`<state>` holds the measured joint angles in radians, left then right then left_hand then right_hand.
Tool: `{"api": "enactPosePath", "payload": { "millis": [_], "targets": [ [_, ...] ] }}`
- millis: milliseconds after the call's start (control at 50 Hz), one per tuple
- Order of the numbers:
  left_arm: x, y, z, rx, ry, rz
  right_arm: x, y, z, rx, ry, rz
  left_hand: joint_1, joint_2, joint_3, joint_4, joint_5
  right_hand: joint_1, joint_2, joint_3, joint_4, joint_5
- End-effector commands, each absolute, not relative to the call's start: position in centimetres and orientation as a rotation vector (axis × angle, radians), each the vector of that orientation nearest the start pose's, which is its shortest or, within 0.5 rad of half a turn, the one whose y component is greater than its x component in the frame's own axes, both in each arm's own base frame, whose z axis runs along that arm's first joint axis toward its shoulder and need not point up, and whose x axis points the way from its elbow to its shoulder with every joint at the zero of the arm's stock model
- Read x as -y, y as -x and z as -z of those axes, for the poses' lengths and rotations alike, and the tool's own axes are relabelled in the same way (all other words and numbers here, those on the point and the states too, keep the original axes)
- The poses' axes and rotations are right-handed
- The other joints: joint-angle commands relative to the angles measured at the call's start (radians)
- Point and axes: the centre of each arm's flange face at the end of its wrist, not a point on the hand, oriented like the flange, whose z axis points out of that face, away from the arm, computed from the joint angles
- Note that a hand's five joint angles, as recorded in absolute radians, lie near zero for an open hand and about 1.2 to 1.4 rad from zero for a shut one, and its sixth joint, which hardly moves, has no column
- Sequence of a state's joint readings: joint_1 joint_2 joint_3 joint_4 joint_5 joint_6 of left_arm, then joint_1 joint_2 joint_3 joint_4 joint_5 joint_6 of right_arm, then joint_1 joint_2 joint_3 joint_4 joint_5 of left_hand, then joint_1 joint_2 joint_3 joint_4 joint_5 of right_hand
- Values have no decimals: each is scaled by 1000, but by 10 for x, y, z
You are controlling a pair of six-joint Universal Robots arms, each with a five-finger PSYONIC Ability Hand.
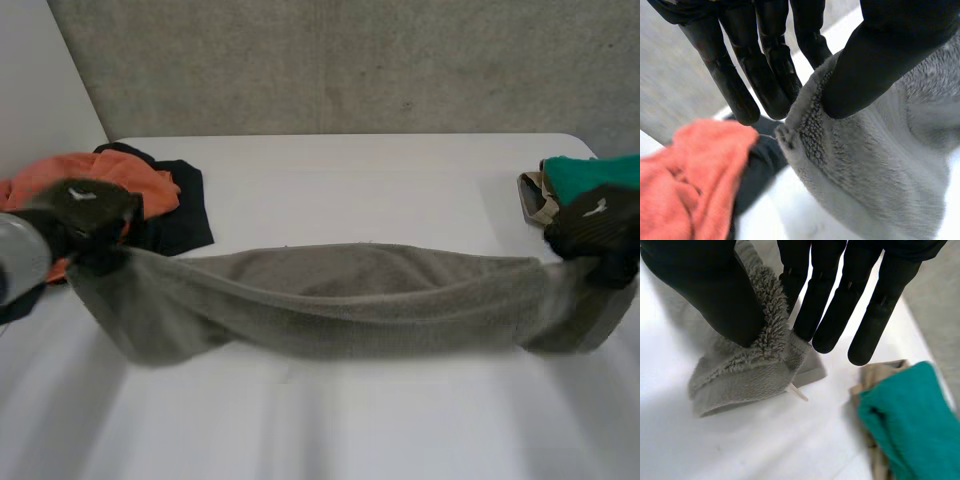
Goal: Fold the laundry.
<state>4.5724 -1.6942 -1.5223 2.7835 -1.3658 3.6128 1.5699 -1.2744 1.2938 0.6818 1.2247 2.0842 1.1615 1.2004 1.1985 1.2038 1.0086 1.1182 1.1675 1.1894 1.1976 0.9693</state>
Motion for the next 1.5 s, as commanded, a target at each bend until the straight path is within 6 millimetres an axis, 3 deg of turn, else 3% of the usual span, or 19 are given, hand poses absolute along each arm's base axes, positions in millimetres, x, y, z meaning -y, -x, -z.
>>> {"api": "enactPosePath", "payload": {
  "millis": [20, 80, 140, 160, 220, 240, 320, 380, 540, 600, 740, 840, 920, 1060, 1160, 1200, 1240, 1360, 1500],
  "targets": [
    [338, 210, -242, -2264, -978, 1786, 362, -185, -232, -2454, 1635, 1663, 235, 196, 198, 192, 213, 278, 229, 207, 199, 252],
    [375, 222, -266, -2060, -917, 2020, 389, -195, -246, -2405, 1542, 1906, 235, 196, 198, 192, 213, 278, 229, 207, 199, 252],
    [401, 227, -296, -1841, -822, 2243, 422, -210, -290, -2165, 1342, 2381, 235, 196, 198, 192, 213, 278, 229, 207, 199, 252],
    [413, 229, -318, -1688, -730, 2385, 433, -214, -313, -2013, 1222, 2587, 235, 196, 198, 192, 213, 278, 229, 207, 199, 252],
    [422, 227, -347, -1491, -580, 2568, 442, -217, -348, -1726, 1026, 2862, 235, 196, 198, 192, 213, 278, 229, 207, 199, 252],
    [424, 226, -365, -1352, -497, 2684, 443, -218, -369, -1522, 889, 3006, 235, 196, 198, 192, 213, 278, 229, 207, 199, 252],
    [425, 224, -388, -1137, -379, 2861, 440, -218, -389, -1189, 705, 3151, 235, 196, 198, 192, 213, 278, 229, 207, 199, 252],
    [426, 224, -382, -1181, -383, 2860, 439, -222, -379, -1207, 729, 3116, 235, 196, 198, 192, 213, 278, 229, 207, 199, 252],
    [434, 214, -337, -1453, -407, 2721, 446, -231, -320, -1518, 865, 2871, 235, 196, 198, 192, 213, 278, 229, 207, 199, 252],
    [432, 217, -313, -1570, -443, 2657, 448, -235, -291, -1639, 917, 2764, 235, 196, 198, 192, 213, 278, 229, 207, 199, 252],
    [419, 223, -232, -1949, -590, 2393, 438, -245, -223, -1884, 1109, 2519, 235, 196, 198, 192, 213, 278, 229, 207, 199, 252],
    [386, 223, -183, -2157, -740, 2114, 417, -244, -178, -2071, 1273, 2288, 235, 196, 198, 192, 213, 278, 229, 207, 199, 252],
    [351, 217, -171, -2247, -852, 1925, 394, -232, -164, -2215, 1364, 2076, 235, 196, 198, 192, 213, 278, 229, 207, 199, 252],
    [275, 202, -168, -2332, -1115, 1557, 335, -194, -174, -2470, 1517, 1660, 235, 196, 198, 192, 213, 278, 229, 207, 199, 252],
    [211, 187, -180, -2338, -1385, 1209, 273, -157, -177, -2563, 1819, 1092, 235, 196, 198, 192, 213, 278, 229, 207, 199, 252],
    [201, 185, -186, -2338, -1434, 1158, 268, -152, -180, -2532, 1892, 1056, 235, 196, 198, 192, 213, 278, 229, 207, 199, 252],
    [195, 186, -193, -2334, -1478, 1145, 273, -152, -183, -2495, 1922, 1147, 235, 196, 198, 192, 213, 278, 229, 207, 199, 252],
    [232, 198, -196, -2296, -1395, 1323, 308, -165, -178, -2482, 1757, 1454, 235, 196, 198, 192, 213, 278, 229, 207, 199, 252],
    [303, 224, -190, -2200, -1193, 1604, 354, -171, -159, -2544, 1531, 1732, 235, 196, 198, 192, 213, 278, 229, 207, 199, 252]
  ]
}}
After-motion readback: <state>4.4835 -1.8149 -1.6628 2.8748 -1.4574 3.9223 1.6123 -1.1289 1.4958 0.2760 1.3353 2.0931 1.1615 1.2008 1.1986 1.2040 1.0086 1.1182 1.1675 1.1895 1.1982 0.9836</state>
